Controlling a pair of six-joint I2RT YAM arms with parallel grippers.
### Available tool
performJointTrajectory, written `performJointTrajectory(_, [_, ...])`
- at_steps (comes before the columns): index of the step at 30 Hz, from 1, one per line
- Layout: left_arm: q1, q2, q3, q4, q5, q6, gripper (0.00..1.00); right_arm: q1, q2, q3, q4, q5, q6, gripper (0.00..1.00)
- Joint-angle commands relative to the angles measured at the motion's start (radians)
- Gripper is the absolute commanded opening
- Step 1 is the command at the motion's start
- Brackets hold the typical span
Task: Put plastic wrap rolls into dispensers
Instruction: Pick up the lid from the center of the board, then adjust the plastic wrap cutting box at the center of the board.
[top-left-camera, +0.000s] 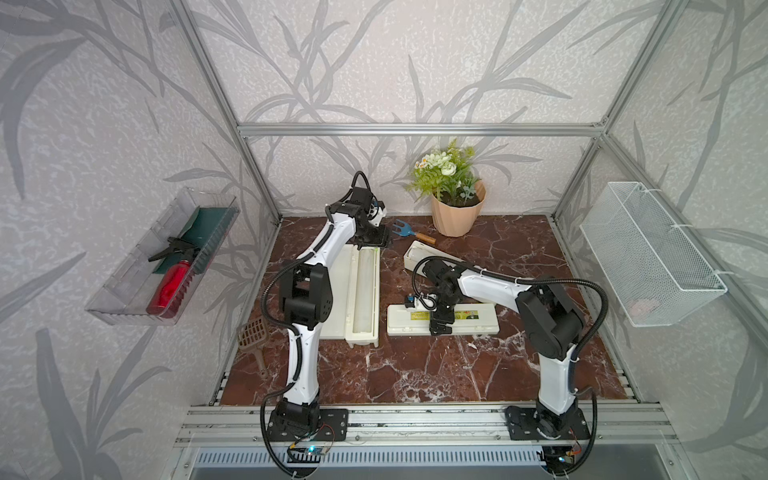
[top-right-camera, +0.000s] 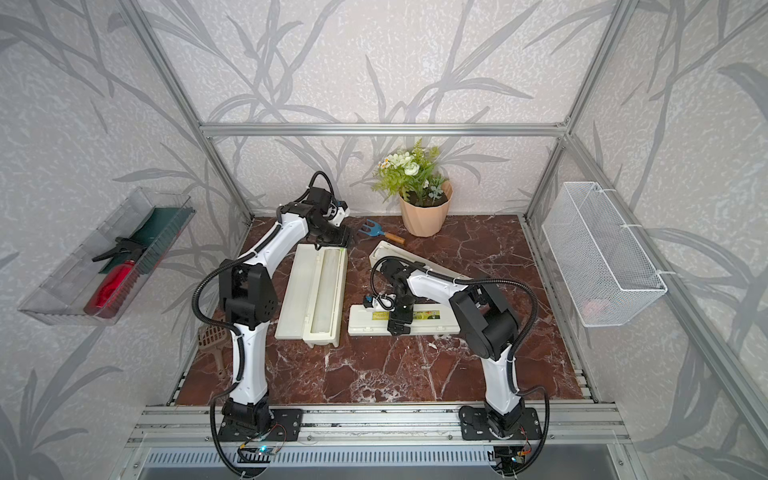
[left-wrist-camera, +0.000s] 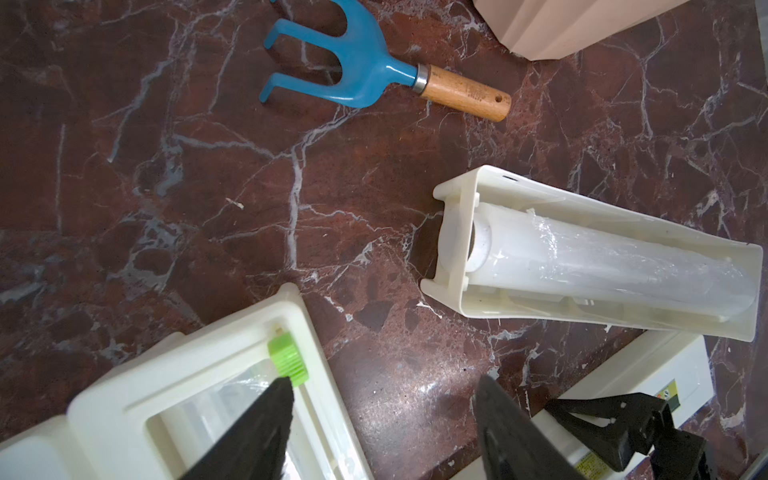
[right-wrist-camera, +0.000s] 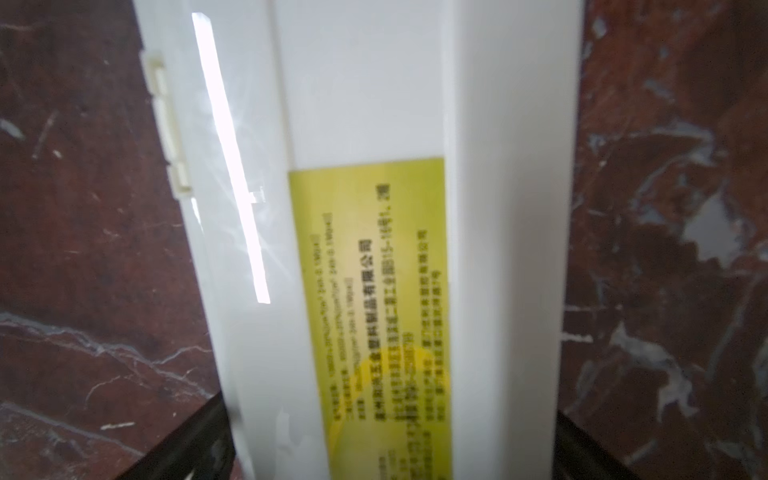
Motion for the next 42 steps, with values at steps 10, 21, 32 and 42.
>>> performJointTrajectory(10, [-0.039,0.049,0.123,-0.017,0.043,-0.009,0.75,0.009,0.127,0.021,-0.057,0.115,-0.011,0.95])
performJointTrajectory(21, [-0.068,0.134,0.238,-0.032,0.038,-0.008,0.67,-0.059,-0.227,-0.022,-0.052,-0.022,0.053,0.73])
performJointTrajectory(32, [-0.097,0.262,0.345,-0.05,0.003,-0.091,0.49,-0.302,-0.309,0.086,-0.082,0.024,0.047,0.69])
performJointTrajectory(42, [-0.121,0.324,0.339,-0.024,-0.005,-0.154,0.35,-0.359,0.001,0.431,-0.195,0.036,0.016,0.66])
